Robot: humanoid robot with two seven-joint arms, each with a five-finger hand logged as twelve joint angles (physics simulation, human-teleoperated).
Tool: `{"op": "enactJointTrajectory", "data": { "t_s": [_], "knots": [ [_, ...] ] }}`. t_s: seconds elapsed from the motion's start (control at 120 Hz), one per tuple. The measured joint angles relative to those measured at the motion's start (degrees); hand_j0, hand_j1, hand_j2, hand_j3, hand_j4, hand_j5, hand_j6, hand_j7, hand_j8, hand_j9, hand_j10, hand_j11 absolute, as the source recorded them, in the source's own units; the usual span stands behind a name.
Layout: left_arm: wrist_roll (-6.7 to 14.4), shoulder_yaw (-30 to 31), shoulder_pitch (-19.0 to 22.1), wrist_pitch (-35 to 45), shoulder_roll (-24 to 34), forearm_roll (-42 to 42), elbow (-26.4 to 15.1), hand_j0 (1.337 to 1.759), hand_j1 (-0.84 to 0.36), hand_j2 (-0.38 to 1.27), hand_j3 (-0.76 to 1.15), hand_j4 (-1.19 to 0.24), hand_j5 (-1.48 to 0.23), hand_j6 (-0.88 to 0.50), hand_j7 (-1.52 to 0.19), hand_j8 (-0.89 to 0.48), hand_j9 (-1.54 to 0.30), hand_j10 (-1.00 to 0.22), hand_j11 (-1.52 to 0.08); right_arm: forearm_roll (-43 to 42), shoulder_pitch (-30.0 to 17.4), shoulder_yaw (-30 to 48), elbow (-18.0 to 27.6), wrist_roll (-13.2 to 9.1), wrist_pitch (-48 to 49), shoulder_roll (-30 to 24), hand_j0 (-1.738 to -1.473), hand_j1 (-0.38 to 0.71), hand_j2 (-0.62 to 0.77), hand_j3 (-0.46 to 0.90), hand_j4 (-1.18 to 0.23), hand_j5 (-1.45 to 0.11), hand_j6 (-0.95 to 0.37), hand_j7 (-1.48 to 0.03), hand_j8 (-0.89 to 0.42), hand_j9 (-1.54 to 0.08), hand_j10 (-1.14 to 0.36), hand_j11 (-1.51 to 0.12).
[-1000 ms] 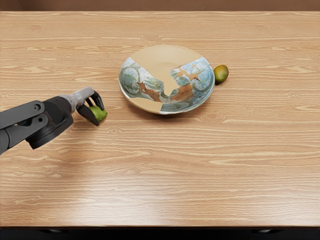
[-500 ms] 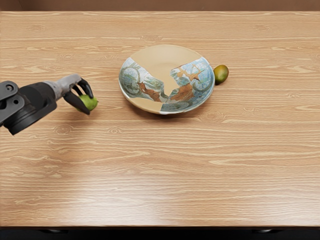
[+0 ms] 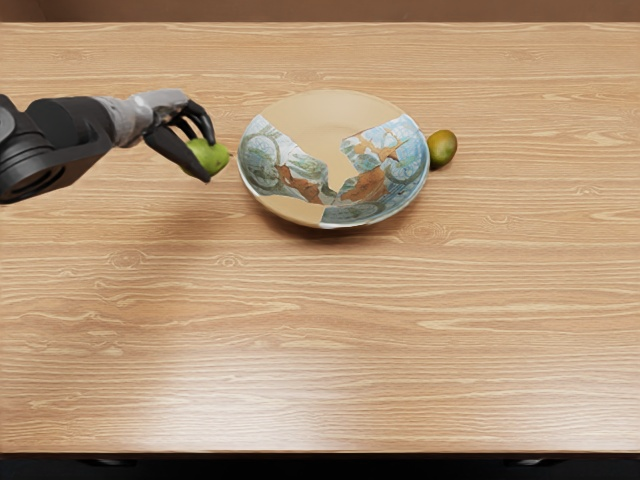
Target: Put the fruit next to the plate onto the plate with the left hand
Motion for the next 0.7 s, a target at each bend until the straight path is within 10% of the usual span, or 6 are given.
{"op": "enactJointTrajectory", "data": {
  "t_s": [0.7],
  "knots": [
    [0.0, 0.5, -8.7, -2.8, -17.0, -1.4, 17.1, 1.653, -0.38, 0.47, 0.00, -0.79, -1.23, -0.21, -1.17, -0.26, -1.12, -0.48, -1.13, 0.0, 0.2, 0.0, 0.1, 0.0, 0.0, 0.0, -1.658, -0.35, 0.00, 0.00, 0.00, 0.00, 0.00, 0.00, 0.00, 0.00, 0.00, 0.00]
  ]
}}
